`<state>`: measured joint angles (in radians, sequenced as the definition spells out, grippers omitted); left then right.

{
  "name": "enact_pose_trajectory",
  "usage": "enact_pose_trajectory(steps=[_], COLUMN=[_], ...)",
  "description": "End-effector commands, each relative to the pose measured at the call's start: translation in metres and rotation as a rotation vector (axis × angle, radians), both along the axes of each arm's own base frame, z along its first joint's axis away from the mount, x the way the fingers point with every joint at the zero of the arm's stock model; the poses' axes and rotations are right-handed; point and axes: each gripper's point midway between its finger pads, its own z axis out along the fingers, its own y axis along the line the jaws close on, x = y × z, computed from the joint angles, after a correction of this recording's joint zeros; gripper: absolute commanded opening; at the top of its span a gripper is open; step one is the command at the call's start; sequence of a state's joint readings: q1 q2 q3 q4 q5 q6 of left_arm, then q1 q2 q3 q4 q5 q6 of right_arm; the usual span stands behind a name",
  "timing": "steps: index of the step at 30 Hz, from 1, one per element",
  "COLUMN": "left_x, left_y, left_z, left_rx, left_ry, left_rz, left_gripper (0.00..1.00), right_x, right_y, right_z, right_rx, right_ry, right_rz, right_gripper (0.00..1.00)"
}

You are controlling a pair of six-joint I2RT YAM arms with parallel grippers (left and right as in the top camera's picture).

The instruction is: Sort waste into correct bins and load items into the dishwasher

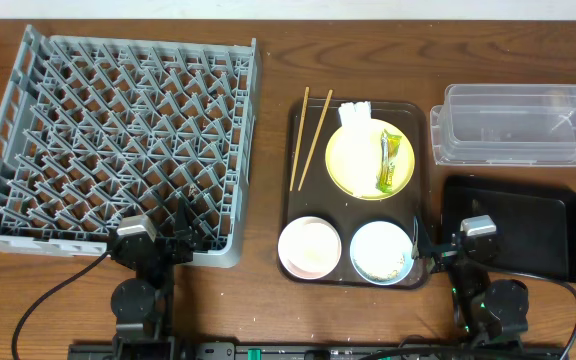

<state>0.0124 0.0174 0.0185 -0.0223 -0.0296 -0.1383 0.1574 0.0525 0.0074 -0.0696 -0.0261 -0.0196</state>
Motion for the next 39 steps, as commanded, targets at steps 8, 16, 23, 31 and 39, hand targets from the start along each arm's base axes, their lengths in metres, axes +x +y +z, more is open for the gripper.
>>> enact_pose_trajectory(steps=[8,16,23,31,39], left_x=[-0.002,-0.002,-0.002,-0.002,0.002], left_y=[0.005,0.005,0.005,0.010,-0.001], left_z=[-0.018,-0.018,-0.018,-0.018,0.007], left_rx=[-0.007,-0.007,-0.007,0.009,-0.006], left_ry=[0.060,0.060,0.060,0.060,-0.044], left_rz=[0.029,0.029,0.029,0.057,-0.007], left_gripper=[0.91,0.91,0.91,0.91,0.91], right_x=[0.000,0.000,0.000,0.001,-0.001], right_y=[-0.002,-0.002,-0.002,-0.003,0.000], right_z=[-0.002,-0.002,-0.002,0.003,0.063], right_rx=[-0.013,-0.013,-0.013,-0.011,-0.019], right_ry=[0.002,0.002,0.002,-0.016,-0.244], right_rz=[-0.008,-0.009,-0.009,-0.013,0.001], right_gripper=[0.99,0.99,0.99,0.99,0.99])
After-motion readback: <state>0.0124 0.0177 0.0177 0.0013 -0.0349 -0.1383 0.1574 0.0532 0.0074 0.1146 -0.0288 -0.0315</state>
